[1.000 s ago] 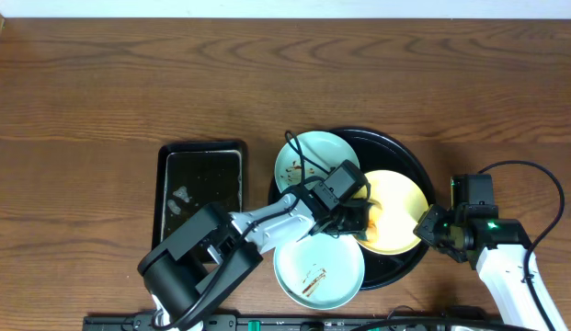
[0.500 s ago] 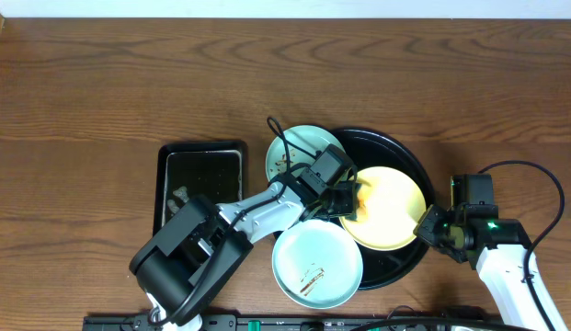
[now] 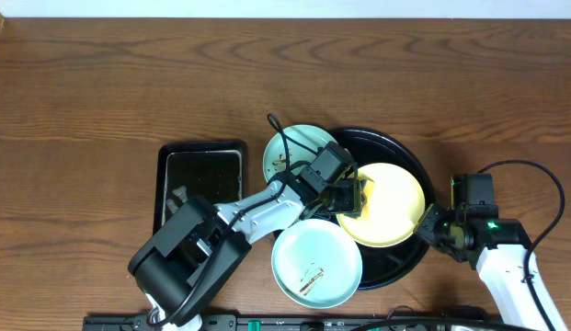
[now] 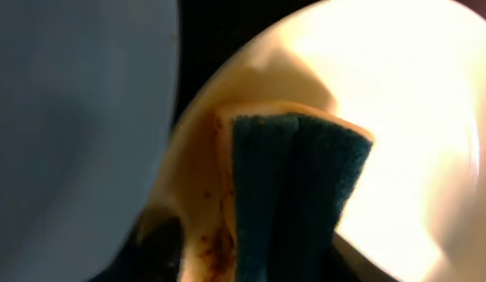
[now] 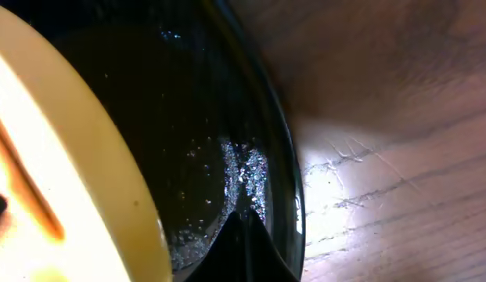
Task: Clean dirty plates on tray and stack at the side
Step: 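Scrub the yellow plate surface with the sponge in the left gripper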
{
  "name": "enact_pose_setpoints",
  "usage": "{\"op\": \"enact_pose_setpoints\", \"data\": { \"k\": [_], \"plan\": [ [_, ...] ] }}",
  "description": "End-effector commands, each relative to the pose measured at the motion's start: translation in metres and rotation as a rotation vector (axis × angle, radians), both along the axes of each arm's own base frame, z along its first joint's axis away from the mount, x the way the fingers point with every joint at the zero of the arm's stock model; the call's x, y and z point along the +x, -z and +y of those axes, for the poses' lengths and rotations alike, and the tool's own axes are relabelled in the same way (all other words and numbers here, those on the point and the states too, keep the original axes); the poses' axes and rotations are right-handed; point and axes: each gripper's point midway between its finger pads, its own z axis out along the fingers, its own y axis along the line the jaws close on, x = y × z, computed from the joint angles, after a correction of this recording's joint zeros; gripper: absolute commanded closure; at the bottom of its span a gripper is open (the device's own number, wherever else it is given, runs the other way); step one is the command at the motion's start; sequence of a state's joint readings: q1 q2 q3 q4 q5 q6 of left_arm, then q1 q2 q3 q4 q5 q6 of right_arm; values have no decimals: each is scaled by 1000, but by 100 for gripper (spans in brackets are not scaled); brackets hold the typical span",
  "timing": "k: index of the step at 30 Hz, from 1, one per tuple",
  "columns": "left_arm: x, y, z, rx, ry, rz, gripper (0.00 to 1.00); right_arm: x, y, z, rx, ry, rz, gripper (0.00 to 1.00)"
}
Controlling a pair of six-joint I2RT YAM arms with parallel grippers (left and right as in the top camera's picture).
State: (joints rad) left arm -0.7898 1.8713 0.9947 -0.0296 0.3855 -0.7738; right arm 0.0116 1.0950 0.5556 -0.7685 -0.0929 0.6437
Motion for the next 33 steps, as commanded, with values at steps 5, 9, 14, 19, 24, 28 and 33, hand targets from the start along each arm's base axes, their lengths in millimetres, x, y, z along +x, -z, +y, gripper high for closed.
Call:
{"op": "enact_pose_setpoints", "data": {
  "k": [5, 9, 14, 19, 24, 28, 33],
  "plan": [
    [1, 17, 5, 38, 18, 26, 93, 6, -6, -1, -9, 9, -20, 99],
    [-2, 12, -3, 22, 39, 22, 92, 6, -6, -1, -8, 12, -22, 98],
    [-10, -5, -26, -21, 97, -3, 92, 8, -6, 0, -8, 12, -28, 98],
    [-13, -28, -44, -62, 136, -43, 93, 7, -6, 0, -8, 12, -27, 98],
    [-9, -36, -39, -39, 128, -78, 93, 7, -6, 0, -8, 12, -27, 99],
    [-4, -42, -26, 19, 114, -132, 93, 7, -6, 0, -8, 12, -27, 98],
    [8, -62, 10, 135, 70, -210, 93, 7, -6, 0, -8, 11, -26, 99]
  ]
}}
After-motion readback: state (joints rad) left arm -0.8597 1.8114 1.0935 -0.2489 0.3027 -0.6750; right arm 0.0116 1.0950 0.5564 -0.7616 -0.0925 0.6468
